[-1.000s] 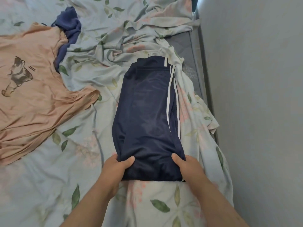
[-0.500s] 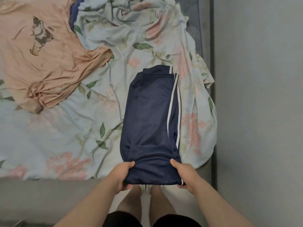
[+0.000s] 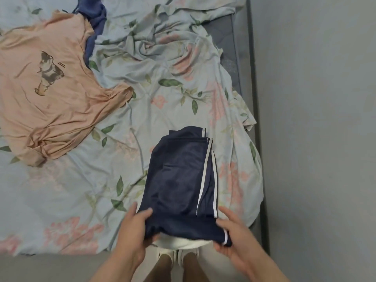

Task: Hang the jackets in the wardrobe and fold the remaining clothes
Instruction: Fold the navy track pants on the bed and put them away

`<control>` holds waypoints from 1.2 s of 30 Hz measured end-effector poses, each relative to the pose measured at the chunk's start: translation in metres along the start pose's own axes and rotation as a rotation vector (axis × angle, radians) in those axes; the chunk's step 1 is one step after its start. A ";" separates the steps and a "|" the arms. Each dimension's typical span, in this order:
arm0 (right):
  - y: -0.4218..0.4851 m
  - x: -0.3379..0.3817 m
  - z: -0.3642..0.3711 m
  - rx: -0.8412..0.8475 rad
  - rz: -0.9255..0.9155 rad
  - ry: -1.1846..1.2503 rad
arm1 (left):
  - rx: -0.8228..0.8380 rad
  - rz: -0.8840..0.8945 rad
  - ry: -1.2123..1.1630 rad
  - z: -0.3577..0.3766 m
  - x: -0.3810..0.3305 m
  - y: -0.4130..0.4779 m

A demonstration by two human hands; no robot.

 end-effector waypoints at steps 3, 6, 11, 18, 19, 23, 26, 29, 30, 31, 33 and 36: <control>-0.001 0.064 0.021 0.189 -0.060 0.079 | 0.132 -0.038 -0.291 0.042 -0.053 0.023; 0.006 0.125 0.044 0.378 -0.106 0.137 | 0.239 -0.034 -0.447 0.077 -0.099 0.055; 0.031 0.200 0.082 0.410 -0.162 0.141 | 0.293 -0.051 -0.535 0.116 -0.140 0.105; 0.045 0.229 0.116 -0.043 -0.788 -0.400 | 0.277 0.811 0.139 0.130 -0.150 0.127; 0.044 0.221 0.117 -0.202 -0.968 -0.615 | 0.290 1.044 0.467 0.129 -0.141 0.123; 0.070 0.185 0.117 -0.688 -1.303 -1.274 | 0.358 1.439 1.342 0.133 -0.087 0.141; 0.102 0.176 0.105 -0.763 -1.145 -1.371 | 0.360 1.358 1.482 0.132 -0.061 0.165; 0.122 0.174 0.101 -0.761 -1.126 -1.371 | 0.361 1.363 1.504 0.133 -0.045 0.179; 0.126 0.174 0.101 -0.759 -1.124 -1.359 | 0.350 1.374 1.508 0.134 -0.043 0.182; 0.131 0.174 0.101 -0.760 -1.129 -1.349 | 0.342 1.385 1.510 0.135 -0.042 0.185; 0.137 0.175 0.101 -0.778 -1.145 -1.326 | 0.324 1.411 1.499 0.136 -0.041 0.189; 0.146 0.175 0.100 -0.803 -1.174 -1.302 | 0.304 1.457 1.473 0.137 -0.038 0.194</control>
Point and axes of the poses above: each hand's wrist, its own y-axis towards the middle knuckle, its own z-axis out of the palm, x = y × z, the point moved 5 cm from there along y, towards the middle knuckle, and after that the axes turned 13 degrees about z, right-handed, at the moved point
